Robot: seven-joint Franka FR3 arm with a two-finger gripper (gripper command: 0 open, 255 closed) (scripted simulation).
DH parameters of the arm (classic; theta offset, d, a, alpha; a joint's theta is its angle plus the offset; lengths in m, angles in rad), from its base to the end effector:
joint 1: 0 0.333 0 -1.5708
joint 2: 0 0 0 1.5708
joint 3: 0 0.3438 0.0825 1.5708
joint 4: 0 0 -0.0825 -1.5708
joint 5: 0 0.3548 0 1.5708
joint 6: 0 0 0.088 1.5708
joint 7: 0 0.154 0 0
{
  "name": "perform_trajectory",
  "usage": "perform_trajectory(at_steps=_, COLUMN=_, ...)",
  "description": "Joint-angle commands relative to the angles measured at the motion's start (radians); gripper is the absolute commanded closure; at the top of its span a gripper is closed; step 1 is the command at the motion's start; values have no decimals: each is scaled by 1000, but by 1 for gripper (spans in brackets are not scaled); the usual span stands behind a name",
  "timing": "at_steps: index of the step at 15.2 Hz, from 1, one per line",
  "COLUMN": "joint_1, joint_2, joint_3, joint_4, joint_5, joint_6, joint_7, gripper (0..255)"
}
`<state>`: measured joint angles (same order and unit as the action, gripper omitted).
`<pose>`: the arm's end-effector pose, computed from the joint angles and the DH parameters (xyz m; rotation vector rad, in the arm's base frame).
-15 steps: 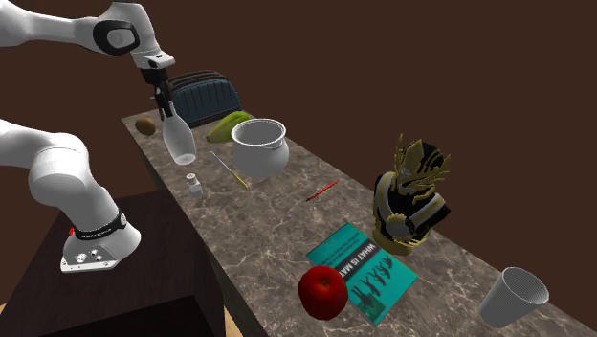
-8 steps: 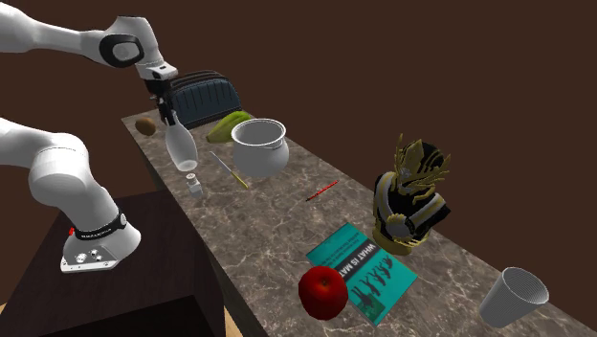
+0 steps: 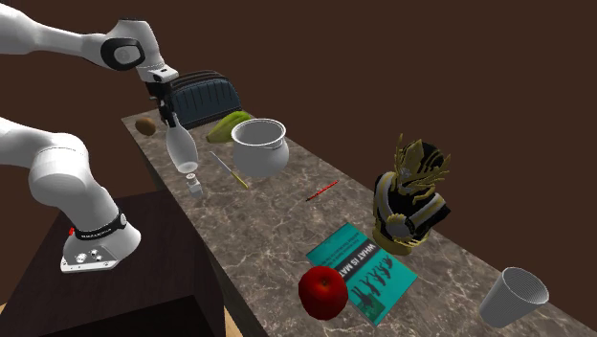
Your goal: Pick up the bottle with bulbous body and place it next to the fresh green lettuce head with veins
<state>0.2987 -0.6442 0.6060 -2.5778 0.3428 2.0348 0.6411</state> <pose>0.1848 0.2894 0.4218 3.1334 0.0255 0.0849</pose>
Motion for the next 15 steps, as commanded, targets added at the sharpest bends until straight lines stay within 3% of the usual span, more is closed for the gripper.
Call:
perform_trajectory(at_steps=1, joint_1=0, joint_2=0, joint_3=0, joint_4=0, joint_5=0, joint_6=0, joint_7=0, gripper=0)
perform_trajectory(at_steps=6, joint_1=0, joint_2=0, joint_3=0, joint_4=0, joint_5=0, joint_6=0, joint_7=0, gripper=0)
perform_trajectory(at_steps=10, joint_1=0, joint_2=-40, joint_3=-44, joint_4=99, joint_5=-24, joint_6=-139, joint_7=2, gripper=0)
perform_trajectory(at_steps=15, joint_1=0, joint_2=-40, joint_3=-44, joint_4=99, joint_5=-24, joint_6=-139, joint_7=2, gripper=0)
